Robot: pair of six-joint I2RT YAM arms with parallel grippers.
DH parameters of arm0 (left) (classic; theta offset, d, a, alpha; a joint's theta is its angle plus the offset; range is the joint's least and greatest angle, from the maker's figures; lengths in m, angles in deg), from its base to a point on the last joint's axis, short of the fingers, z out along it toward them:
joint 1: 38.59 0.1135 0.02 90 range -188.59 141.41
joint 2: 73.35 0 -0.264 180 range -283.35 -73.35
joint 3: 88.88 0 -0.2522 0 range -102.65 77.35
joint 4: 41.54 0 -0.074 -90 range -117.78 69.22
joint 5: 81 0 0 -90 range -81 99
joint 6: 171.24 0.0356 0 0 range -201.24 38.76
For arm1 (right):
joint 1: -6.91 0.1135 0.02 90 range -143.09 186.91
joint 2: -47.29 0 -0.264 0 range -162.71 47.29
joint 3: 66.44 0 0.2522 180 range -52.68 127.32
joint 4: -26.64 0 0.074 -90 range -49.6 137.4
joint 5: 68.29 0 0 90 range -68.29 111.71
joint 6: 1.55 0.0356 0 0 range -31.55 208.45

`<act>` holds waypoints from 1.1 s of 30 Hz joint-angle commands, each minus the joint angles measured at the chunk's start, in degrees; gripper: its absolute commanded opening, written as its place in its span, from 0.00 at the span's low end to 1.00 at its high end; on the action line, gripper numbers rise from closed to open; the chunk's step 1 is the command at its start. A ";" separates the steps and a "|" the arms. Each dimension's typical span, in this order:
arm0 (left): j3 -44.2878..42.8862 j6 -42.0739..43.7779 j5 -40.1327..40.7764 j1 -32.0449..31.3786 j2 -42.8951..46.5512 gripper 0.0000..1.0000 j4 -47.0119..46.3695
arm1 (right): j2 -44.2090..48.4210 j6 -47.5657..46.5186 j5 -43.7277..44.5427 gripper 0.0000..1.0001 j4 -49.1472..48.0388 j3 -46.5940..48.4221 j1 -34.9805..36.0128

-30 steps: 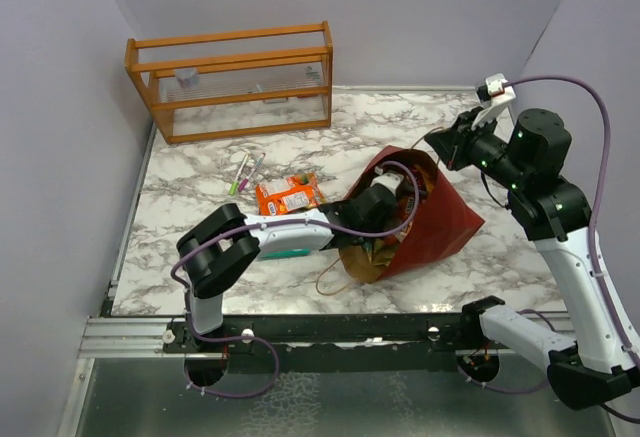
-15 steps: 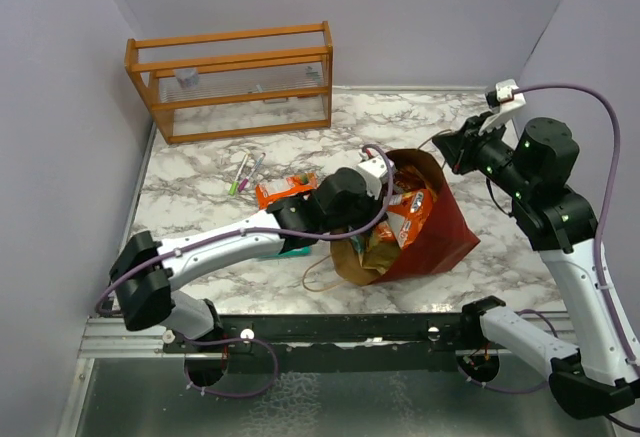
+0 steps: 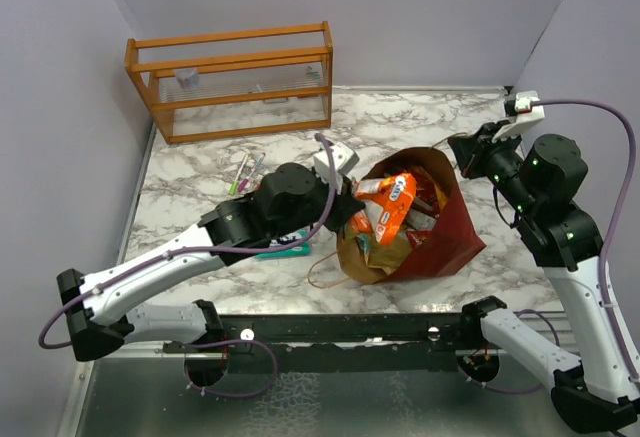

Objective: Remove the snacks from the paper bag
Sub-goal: Take out the snack from the paper bag, then place the snack at the center of the board.

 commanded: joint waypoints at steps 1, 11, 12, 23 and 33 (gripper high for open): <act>-4.80 0.47 16.94 -0.26 6.07 0.00 2.88 | 2.74 2.10 4.30 0.02 -5.85 -0.27 0.06; -6.20 -8.24 15.28 22.13 4.77 0.00 15.67 | 3.13 1.51 3.67 0.02 -5.51 0.53 0.06; -5.86 -8.12 13.63 24.02 3.86 0.00 16.32 | 3.21 1.50 3.62 0.02 -5.51 0.49 0.06; -1.53 -4.13 14.15 30.65 -10.93 0.00 19.31 | 4.02 0.98 4.14 0.02 -4.84 0.44 0.06; -0.71 -4.27 3.90 36.76 -21.26 0.23 13.40 | 4.08 0.03 -4.31 0.02 -5.43 0.59 0.06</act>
